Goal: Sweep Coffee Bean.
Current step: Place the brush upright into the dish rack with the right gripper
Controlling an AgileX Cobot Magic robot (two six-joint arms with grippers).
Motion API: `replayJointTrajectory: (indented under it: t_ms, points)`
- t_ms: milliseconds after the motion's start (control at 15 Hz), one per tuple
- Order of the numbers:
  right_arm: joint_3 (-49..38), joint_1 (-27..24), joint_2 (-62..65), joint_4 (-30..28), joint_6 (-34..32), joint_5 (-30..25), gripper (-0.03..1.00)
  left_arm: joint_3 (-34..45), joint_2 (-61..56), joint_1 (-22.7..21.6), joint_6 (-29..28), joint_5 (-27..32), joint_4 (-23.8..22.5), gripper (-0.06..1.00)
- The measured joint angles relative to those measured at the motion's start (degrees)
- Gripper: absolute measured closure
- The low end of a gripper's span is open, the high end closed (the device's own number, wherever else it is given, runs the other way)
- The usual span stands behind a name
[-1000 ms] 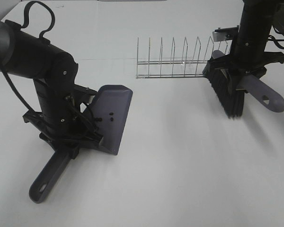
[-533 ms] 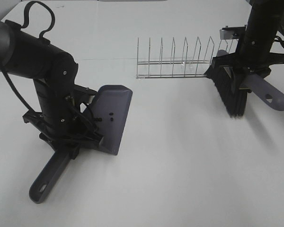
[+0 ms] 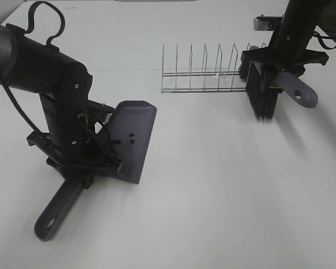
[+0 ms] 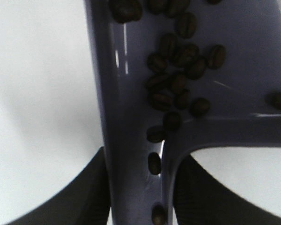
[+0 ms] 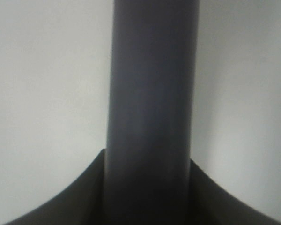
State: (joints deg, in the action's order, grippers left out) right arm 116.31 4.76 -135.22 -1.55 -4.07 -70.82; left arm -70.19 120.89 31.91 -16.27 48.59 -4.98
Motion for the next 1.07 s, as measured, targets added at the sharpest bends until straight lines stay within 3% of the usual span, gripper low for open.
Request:
replayJointTrajectory:
  t_ms: [267, 733, 1000, 1067]
  points:
    - [9.63, -0.06, -4.93, -0.86, 0.0, 0.11, 0.7, 0.0, 0.0, 0.0, 0.0, 0.23, 0.06, 0.62]
    - [10.54, -0.63, -7.73, 2.12, 0.0, 0.69, 0.7, 0.0, 0.0, 0.0, 0.0, 0.57, 0.23, 0.62]
    - [10.89, -0.46, -7.56, 4.13, 0.34, 0.63, 0.37, 0.0, 0.0, 0.0, -0.06, 1.15, 0.4, 0.62]
    - [10.89, -0.46, -7.28, 4.13, 0.34, 0.63, 0.33, 0.0, 0.0, 0.0, -0.06, 1.32, 0.4, 0.62]
